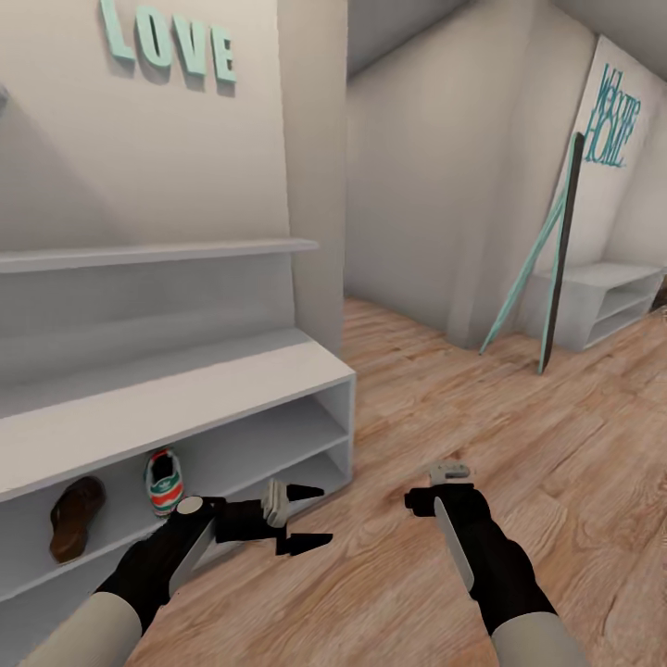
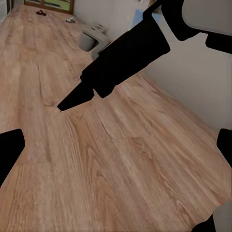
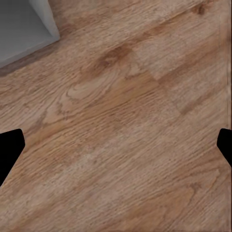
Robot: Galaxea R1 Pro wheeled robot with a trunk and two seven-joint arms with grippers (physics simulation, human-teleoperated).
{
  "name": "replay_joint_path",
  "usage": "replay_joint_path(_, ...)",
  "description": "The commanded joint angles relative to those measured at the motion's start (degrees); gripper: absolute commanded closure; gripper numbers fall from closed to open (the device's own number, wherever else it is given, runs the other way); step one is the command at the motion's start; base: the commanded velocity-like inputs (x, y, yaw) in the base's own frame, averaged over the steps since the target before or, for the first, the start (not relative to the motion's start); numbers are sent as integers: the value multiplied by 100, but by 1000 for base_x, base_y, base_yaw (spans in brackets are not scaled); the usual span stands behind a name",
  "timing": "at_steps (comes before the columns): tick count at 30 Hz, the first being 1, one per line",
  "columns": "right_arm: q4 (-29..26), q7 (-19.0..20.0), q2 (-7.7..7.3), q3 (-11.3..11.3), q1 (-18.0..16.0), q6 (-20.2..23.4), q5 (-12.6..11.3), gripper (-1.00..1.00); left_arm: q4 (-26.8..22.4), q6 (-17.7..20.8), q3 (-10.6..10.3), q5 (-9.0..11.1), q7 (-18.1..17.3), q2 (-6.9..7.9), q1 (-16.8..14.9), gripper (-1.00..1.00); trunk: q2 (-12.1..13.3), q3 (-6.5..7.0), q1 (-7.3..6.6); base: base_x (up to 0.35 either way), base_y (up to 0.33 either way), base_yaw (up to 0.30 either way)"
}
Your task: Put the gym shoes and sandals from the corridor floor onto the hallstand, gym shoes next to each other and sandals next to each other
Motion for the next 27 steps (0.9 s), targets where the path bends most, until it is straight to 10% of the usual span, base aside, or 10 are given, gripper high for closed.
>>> replay_joint_path(1,-2,-24,0,8,-2,24,-7,-100,0,-5,-25,36,2,6,-5,-100,-2,1,1,238,-269,-240)
replay_joint_path(27,-2,-24,0,8,-4,21,-7,-100,0,-5,-25,33,4,2,-5,-100,-2,118,1,220,-286,-189)
